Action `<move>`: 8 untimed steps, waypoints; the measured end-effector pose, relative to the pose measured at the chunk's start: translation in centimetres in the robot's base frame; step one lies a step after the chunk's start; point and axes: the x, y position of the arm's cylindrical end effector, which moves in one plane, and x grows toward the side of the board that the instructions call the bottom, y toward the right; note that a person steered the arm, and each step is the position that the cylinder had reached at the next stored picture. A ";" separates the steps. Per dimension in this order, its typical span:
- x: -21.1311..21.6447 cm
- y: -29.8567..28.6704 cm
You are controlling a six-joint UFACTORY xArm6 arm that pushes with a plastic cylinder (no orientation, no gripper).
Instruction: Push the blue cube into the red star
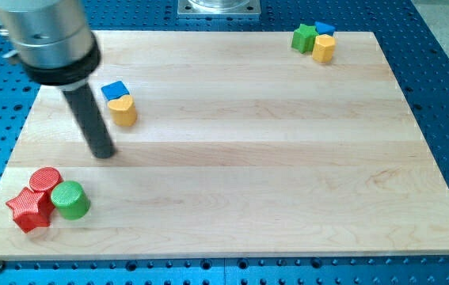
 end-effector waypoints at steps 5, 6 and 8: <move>-15.0 3.3; -13.7 0.4; -12.2 -3.6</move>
